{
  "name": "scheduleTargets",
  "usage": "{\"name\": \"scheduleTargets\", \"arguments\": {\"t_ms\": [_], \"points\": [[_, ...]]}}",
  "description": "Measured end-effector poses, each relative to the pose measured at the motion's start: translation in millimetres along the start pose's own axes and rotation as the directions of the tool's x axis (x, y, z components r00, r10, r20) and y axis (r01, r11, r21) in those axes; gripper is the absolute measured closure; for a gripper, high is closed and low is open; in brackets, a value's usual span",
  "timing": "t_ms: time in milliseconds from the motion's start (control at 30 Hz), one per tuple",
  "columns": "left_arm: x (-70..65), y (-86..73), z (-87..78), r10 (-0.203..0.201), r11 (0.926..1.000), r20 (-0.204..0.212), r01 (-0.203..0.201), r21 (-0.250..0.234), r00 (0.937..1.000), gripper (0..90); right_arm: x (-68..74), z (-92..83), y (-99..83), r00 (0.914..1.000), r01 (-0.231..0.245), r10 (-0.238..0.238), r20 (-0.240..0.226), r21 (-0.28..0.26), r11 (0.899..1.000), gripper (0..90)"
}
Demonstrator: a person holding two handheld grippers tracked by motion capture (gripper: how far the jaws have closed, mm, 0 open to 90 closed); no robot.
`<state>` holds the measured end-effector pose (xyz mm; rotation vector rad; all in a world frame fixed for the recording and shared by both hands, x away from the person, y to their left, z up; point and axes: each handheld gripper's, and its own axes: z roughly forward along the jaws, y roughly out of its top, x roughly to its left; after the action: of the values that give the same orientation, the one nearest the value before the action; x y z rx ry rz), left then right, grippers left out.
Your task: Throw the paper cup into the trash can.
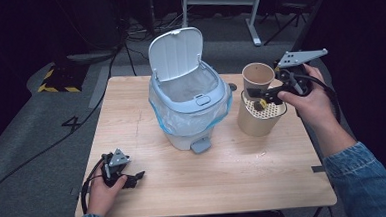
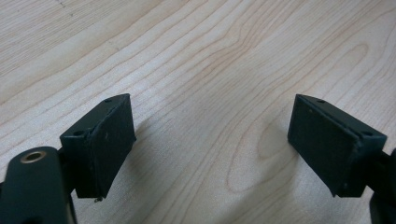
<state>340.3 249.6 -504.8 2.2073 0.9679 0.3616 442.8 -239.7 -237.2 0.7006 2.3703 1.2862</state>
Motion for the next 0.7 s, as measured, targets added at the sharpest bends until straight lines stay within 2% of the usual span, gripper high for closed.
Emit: {"name": "scheduleTargets", "arguments": {"t_ms": [267,700], "points": [[0.1,0.0,0.0,0.000,1.0000,0.000,0.000,0.000,1.0000,15.1,10.9,22.8,27.5,0.9985,0.002,-0.003,-0.055,-0.018,1.000,30.3],[0.0,0.0,0.0,0.000,1.0000,0.000,0.000,0.000,1.0000,15.1,16.1,58.3,50.2,0.9976,-0.006,0.004,-0.069,-0.037,0.999,29.9]]}}
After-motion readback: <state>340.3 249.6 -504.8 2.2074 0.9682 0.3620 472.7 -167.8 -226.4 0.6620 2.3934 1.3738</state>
